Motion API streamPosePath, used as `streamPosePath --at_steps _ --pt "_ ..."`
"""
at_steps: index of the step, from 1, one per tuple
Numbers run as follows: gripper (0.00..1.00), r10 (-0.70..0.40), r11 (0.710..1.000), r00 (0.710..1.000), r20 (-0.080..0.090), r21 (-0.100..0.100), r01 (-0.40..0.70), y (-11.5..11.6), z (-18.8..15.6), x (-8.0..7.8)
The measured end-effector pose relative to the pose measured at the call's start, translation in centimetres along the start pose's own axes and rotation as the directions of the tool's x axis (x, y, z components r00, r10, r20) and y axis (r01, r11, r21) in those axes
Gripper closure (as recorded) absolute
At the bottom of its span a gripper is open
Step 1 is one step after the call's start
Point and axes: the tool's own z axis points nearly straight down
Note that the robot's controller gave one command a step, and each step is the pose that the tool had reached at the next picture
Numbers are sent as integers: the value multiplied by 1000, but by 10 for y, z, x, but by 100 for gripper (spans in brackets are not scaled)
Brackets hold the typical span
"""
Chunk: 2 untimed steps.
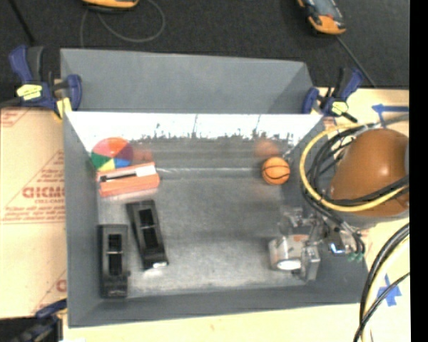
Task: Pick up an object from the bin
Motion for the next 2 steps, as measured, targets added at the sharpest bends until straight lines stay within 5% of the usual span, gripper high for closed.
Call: streamPosePath --at_steps 1,2 --pt "100 91 996 996 -8 -4 -91 -5 34 -1" --pt "100 90 996 996 -8 -4 -91 -5 34 -1"
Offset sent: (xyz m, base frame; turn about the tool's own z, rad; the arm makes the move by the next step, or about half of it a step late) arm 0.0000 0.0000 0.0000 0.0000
